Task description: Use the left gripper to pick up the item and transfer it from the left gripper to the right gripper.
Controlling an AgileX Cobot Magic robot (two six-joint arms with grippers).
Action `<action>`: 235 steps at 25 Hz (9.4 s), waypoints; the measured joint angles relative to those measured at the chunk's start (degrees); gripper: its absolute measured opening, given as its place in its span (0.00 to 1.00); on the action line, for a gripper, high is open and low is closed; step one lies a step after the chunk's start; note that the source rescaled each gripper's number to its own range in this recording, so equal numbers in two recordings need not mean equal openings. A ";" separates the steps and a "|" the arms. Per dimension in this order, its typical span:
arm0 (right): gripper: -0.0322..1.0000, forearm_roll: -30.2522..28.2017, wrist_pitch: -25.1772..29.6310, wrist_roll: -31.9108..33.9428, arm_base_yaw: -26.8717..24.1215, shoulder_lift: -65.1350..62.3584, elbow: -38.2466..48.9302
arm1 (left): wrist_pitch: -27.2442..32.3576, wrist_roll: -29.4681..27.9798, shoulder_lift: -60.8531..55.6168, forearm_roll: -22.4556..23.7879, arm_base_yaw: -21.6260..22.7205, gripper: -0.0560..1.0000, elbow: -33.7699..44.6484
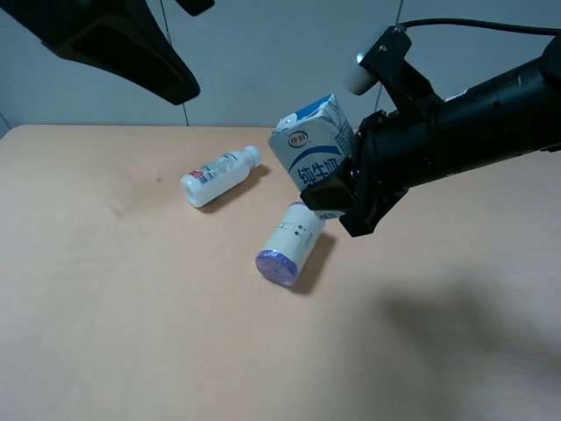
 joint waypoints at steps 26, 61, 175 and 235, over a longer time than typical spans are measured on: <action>0.06 -0.07 2.50 0.00 0.00 0.00 0.00 | -5.48 -40.99 -51.85 12.04 0.00 0.85 50.58; 0.06 -0.07 2.45 0.42 0.00 0.25 0.00 | -5.96 -60.80 -73.32 13.36 0.00 0.84 62.12; 0.98 -46.09 40.15 66.72 -20.66 7.86 -26.38 | -6.67 -60.80 -81.60 13.29 44.52 0.84 62.12; 1.00 -53.51 32.91 72.27 -21.44 -78.02 16.70 | -6.72 -60.80 -81.60 13.12 44.52 0.84 62.12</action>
